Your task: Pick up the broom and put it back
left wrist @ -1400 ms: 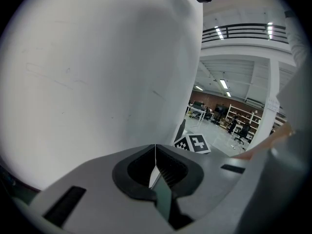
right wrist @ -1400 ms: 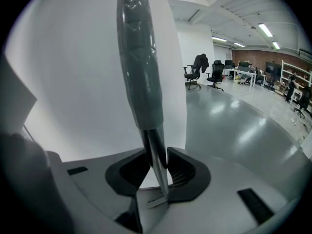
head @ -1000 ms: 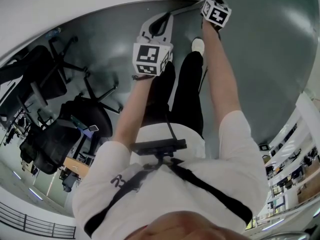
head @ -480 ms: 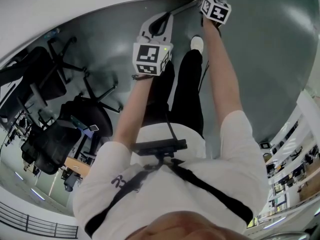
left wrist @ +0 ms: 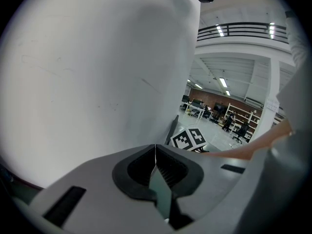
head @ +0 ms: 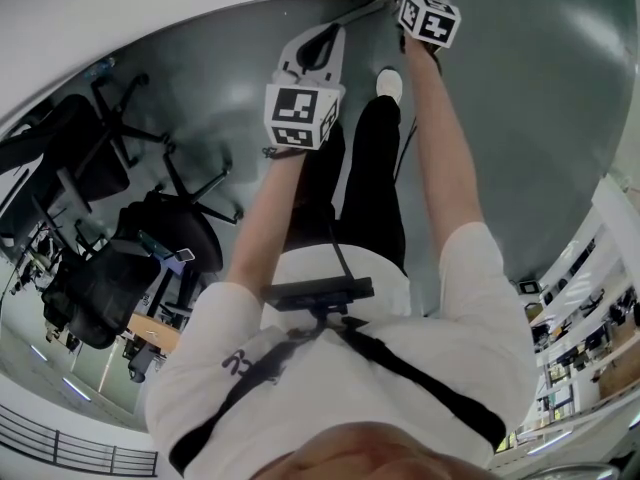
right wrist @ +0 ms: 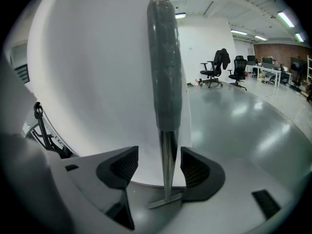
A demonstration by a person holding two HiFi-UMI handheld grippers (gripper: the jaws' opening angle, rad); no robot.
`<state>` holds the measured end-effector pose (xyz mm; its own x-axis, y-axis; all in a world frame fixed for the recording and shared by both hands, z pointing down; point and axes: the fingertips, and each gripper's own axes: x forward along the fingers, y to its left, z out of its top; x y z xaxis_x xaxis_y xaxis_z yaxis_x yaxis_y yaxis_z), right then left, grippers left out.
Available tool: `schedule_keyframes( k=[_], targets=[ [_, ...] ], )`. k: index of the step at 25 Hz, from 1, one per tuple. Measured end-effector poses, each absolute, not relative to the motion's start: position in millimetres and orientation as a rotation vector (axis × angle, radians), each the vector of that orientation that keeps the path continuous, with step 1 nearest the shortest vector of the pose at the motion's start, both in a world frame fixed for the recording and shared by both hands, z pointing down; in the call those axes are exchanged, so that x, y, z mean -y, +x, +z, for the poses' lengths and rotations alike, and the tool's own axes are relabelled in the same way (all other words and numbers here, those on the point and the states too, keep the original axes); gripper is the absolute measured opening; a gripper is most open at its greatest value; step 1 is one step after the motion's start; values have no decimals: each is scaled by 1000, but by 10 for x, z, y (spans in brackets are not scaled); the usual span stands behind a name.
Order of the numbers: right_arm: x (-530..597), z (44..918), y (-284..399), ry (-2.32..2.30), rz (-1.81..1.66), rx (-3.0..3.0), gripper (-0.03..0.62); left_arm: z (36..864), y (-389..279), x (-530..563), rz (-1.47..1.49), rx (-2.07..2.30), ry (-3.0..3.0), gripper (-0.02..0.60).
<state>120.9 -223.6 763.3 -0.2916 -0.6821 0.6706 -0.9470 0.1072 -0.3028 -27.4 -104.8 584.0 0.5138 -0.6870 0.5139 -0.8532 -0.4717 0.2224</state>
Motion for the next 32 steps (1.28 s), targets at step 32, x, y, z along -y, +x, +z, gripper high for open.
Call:
schedule_keyframes(
  k=[32],
  targets=[
    [987,5445,1482,1691,748,2232,231,4677,-231,665,373,1306,2383,12]
  ],
)
